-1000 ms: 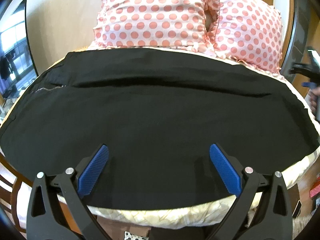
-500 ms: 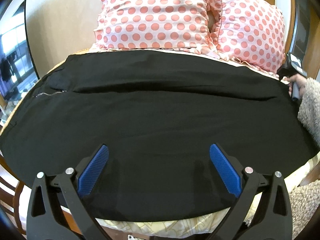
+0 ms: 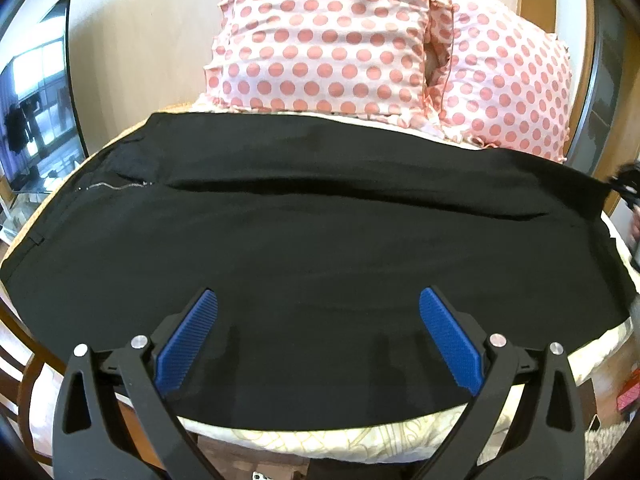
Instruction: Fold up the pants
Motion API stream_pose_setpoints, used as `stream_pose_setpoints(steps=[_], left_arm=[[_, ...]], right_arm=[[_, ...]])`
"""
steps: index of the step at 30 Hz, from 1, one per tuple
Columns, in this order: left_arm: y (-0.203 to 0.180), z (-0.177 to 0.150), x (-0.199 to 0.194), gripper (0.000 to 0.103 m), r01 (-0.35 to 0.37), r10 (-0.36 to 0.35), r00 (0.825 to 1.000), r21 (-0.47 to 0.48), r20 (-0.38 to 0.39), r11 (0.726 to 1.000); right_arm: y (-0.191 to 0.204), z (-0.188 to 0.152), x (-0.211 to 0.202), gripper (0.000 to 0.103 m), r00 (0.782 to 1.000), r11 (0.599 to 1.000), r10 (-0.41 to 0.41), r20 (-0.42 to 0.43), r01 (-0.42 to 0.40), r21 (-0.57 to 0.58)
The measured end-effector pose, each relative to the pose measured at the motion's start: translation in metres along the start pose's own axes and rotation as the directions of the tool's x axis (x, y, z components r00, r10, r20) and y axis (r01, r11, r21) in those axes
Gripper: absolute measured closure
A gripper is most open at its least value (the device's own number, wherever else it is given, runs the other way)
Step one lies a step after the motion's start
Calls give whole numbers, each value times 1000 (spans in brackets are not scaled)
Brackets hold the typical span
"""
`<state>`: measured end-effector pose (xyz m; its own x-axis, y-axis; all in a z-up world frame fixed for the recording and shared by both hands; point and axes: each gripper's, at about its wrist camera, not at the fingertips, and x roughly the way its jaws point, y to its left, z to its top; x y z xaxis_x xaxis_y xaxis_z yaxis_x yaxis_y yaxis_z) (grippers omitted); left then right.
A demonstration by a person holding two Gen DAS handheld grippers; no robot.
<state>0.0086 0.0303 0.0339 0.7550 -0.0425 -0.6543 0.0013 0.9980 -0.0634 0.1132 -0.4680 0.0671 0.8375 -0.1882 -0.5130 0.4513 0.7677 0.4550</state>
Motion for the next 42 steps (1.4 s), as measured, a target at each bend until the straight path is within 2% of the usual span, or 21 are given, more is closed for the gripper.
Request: stream_pose_setpoints(steps=[2, 5, 10, 13, 17, 19, 20, 21, 26, 28, 29, 30, 31, 32, 34, 35, 37, 40, 42], left_arm=[[3, 1, -3, 2, 5, -5, 1000, -12, 12, 1000], [7, 3, -6, 2, 4, -3, 1000, -20, 22, 1000], [16, 15, -8, 2, 3, -2, 999, -21, 43, 1000], [25, 29, -9, 2, 12, -11, 998, -21, 60, 1000], [45, 45, -14, 2, 2, 3, 996, -56, 88, 998], [53, 52, -15, 2, -5, 11, 995, -68, 97, 998], [56, 54, -16, 2, -4, 11, 995, -72, 101, 997], [59, 57, -16, 2, -1, 9, 994, -77, 108, 997], [69, 71, -12, 2, -22, 31, 993, -84, 117, 996], [71, 78, -8, 2, -21, 31, 993, -82, 116, 996], [73, 84, -2, 2, -11, 21, 994, -85, 109, 996], [74, 87, 1, 2, -3, 12, 995, -91, 102, 996], [77, 93, 7, 2, 24, -14, 996, -105, 90, 994], [79, 97, 13, 2, 41, -31, 997, -122, 77, 992], [85, 107, 24, 2, 81, -73, 996, -152, 58, 985], [90, 115, 31, 2, 89, -83, 996, -172, 46, 981], [98, 132, 48, 3, 94, -92, 996, -207, 20, 974], [104, 157, 76, 3, 91, -98, 995, -232, -18, 968], [111, 176, 106, 6, 71, -94, 993, -276, -73, 959]], right_arm=[[0, -26, -54, 101, 999, 999, 40, 23, -40, 5], [-13, -66, -90, 101, 998, 998, 55, 0, -55, 26], [-34, -98, -94, 101, 992, 995, 66, -104, -57, 84], [-49, -101, -87, 99, 980, 976, 114, -165, -80, 200], [-58, -100, -79, 94, 967, 954, 156, -202, -94, 283], [-60, -102, -75, 77, 963, 948, 158, -219, -85, 308], [-62, -103, -73, 55, 959, 940, 165, -230, -82, 330], [-63, -106, -71, 45, 958, 934, 165, -236, -75, 349], [-72, -118, -63, 45, 945, 896, 201, -258, -71, 438], [-70, -117, -61, 47, 956, 903, 178, -232, -66, 424], [-68, -116, -59, 59, 960, 913, 161, -228, -57, 404], [-67, -114, -55, 81, 964, 924, 144, -224, -50, 380], [-68, -112, -50, 93, 966, 928, 139, -218, -50, 369], [-71, -110, -47, 99, 967, 925, 150, -208, -62, 375], [-79, -102, -56, 100, 969, 901, 208, -132, -138, 411], [-81, -93, -69, 100, 973, 903, 218, -71, -174, 394], [-84, -83, -88, 100, 979, 915, 202, -4, -188, 357], [-95, -75, -101, 100, 982, 914, 190, 18, -183, 363], [-101, -74, -103, 100, 984, 914, 176, 22, -172, 367]])
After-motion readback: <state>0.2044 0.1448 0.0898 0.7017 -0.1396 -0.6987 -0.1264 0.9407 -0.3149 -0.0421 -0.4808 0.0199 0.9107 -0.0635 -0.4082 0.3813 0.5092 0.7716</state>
